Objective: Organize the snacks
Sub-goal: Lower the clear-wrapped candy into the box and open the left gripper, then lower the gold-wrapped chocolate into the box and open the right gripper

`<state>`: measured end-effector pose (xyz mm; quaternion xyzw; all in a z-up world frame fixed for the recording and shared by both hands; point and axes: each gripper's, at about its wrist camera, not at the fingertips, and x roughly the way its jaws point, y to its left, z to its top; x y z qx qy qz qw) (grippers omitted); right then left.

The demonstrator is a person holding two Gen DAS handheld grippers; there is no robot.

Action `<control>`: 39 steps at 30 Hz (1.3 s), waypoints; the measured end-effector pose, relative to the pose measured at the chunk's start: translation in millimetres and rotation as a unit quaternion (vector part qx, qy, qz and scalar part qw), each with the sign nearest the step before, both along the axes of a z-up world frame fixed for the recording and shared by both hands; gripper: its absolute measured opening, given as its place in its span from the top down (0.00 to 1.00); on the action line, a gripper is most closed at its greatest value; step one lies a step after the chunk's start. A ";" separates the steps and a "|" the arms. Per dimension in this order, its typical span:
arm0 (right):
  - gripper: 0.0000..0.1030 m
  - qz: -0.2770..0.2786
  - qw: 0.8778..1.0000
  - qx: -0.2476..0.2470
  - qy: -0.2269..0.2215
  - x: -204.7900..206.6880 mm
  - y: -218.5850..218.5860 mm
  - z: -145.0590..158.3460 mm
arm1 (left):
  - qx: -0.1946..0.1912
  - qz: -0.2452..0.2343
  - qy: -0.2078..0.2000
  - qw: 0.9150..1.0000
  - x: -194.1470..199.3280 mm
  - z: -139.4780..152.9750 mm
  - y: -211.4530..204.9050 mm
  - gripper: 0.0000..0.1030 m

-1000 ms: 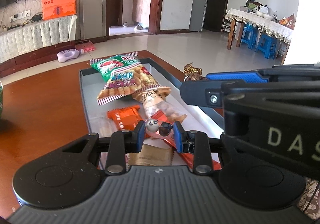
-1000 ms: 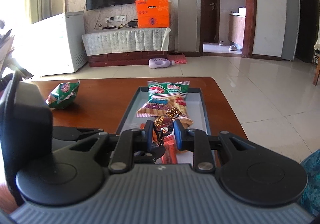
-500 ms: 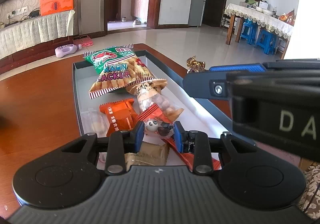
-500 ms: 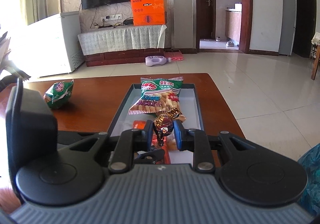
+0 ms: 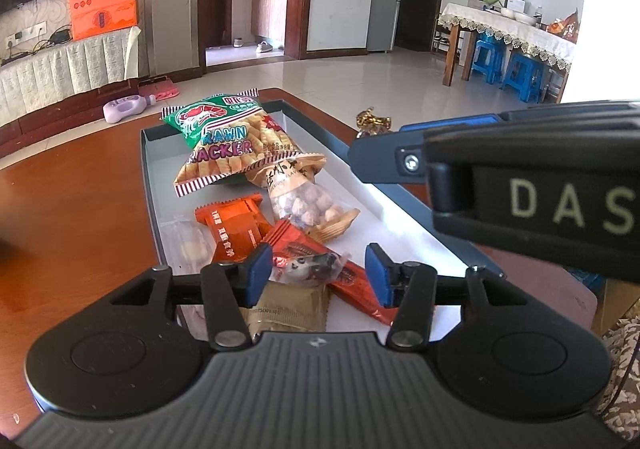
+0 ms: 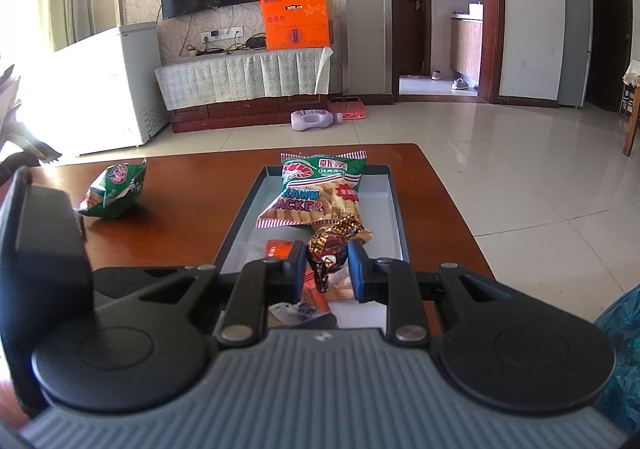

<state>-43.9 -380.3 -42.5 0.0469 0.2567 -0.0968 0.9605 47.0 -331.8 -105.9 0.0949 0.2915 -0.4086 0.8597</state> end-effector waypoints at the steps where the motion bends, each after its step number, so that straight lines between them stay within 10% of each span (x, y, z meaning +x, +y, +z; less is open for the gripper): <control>1: 0.76 0.001 1.000 0.000 0.000 0.3 0.1 -0.1 | 0.000 -0.002 -0.001 1.000 -1.1 0.5 0.8 0.42; 39: 0.75 0.006 0.999 0.000 0.054 47.8 4.6 -33.9 | 0.014 -0.008 -0.007 1.000 -19.6 4.9 39.4 0.37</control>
